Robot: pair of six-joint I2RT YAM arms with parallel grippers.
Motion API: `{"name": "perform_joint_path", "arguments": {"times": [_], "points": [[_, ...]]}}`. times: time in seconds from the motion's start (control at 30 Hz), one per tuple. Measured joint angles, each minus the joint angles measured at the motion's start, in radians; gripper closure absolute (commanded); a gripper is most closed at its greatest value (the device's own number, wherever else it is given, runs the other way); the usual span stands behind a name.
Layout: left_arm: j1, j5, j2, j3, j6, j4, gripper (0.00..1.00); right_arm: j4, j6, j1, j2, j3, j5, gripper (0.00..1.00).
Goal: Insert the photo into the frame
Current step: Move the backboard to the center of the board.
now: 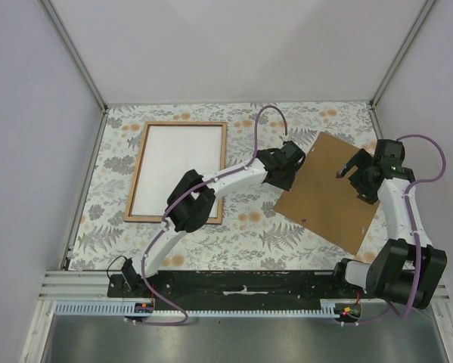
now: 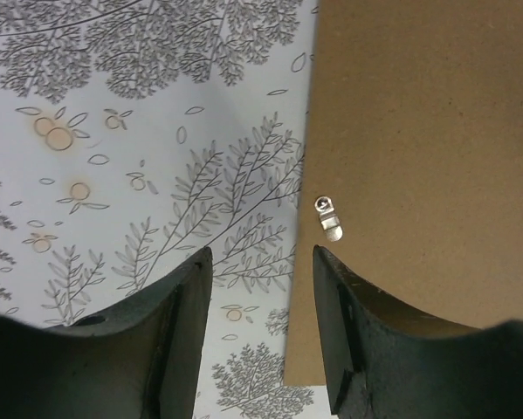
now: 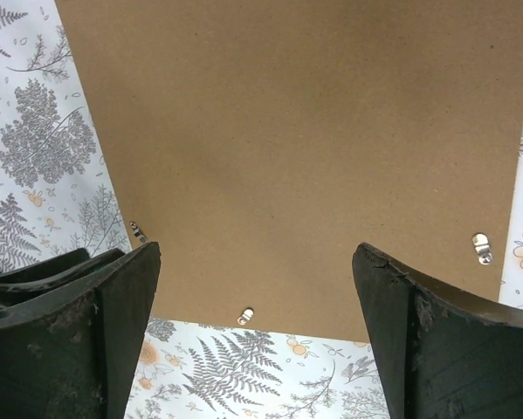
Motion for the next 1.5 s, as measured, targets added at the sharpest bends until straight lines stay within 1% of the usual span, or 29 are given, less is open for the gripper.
{"name": "perform_joint_path", "arguments": {"times": [0.1,0.2,0.6,0.87,1.03,1.13,1.5], "points": [[-0.015,-0.004,0.048,0.068,0.008,-0.038,0.48,-0.002,0.000,0.000,0.017,0.016,-0.017,0.02],[-0.024,-0.010,0.071,0.102,0.010,-0.054,0.49,-0.001,0.000,0.000,0.031,0.029,-0.032,0.02],[-0.061,-0.034,0.089,0.112,0.022,-0.064,0.49,0.023,0.000,0.000,0.050,0.034,-0.080,0.02],[-0.062,-0.035,0.112,0.126,0.021,-0.043,0.50,0.024,0.000,0.000,0.051,0.034,-0.089,0.02],[-0.062,-0.053,0.124,0.140,0.018,-0.019,0.54,0.026,-0.004,0.000,0.051,0.035,-0.091,0.02],[-0.062,-0.064,0.127,0.143,0.015,-0.010,0.59,0.029,-0.006,0.000,0.051,0.034,-0.096,0.02],[-0.059,-0.069,0.130,0.133,-0.002,0.017,0.70,0.042,-0.015,0.000,0.051,0.034,-0.105,0.02]]}}
